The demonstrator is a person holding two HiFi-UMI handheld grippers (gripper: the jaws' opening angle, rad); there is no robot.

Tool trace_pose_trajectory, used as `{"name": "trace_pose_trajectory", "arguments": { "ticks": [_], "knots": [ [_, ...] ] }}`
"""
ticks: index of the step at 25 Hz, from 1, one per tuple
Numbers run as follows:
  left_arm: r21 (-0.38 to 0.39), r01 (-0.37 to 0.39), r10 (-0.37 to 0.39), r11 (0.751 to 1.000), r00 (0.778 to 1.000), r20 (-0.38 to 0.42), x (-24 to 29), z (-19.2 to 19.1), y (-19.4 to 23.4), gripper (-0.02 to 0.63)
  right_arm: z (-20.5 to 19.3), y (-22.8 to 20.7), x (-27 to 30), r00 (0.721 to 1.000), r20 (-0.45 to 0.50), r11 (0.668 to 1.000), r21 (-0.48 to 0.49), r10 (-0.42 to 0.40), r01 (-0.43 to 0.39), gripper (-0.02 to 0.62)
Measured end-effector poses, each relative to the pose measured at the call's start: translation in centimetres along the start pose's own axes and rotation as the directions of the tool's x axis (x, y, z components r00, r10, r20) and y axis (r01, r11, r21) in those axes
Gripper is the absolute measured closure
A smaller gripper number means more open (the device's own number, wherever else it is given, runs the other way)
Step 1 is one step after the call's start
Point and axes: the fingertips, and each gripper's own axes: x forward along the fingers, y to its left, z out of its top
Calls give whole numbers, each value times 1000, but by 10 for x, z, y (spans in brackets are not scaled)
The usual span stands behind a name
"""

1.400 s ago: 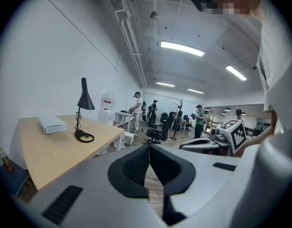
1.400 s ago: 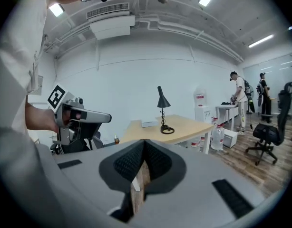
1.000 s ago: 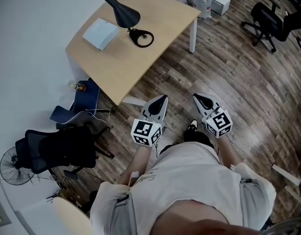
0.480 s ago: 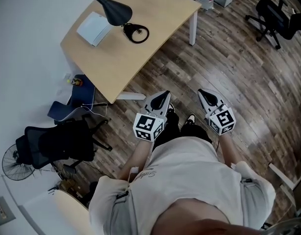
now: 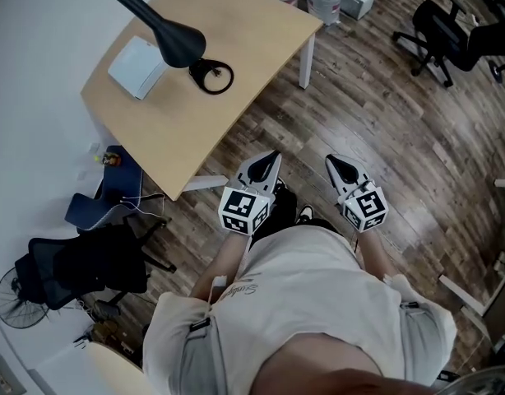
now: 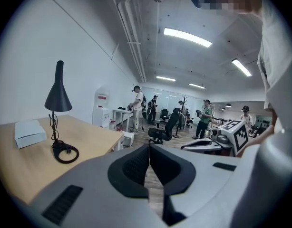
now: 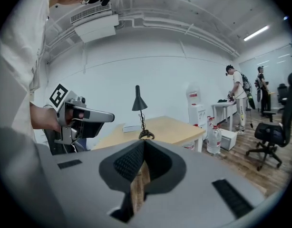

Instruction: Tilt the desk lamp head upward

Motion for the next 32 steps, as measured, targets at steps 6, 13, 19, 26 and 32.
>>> {"name": "trace_pose_trajectory", "arguments": {
  "ticks": [6,13,19,26,32],
  "knots": [
    [-14,-22,23,1000,997,77,30,45,64,589,46,-18,67,999,5,997,-60,41,-40,600],
    [20,-68,65,997,990,122,36,67,131,589,73,-13,149,995,11,992,-84,100,-99,600],
    [9,-106,105,994,988,112,33,69,169,589,84,-11,194,988,-11,985,-76,157,-157,600],
    [-32,-192,194,981,974,113,34,75,206,589,83,-30,234,975,-57,972,-83,216,-220,600],
    [-101,-313,321,944,944,76,40,76,242,589,82,-42,291,935,-111,928,-124,338,-350,600]
  ]
}}
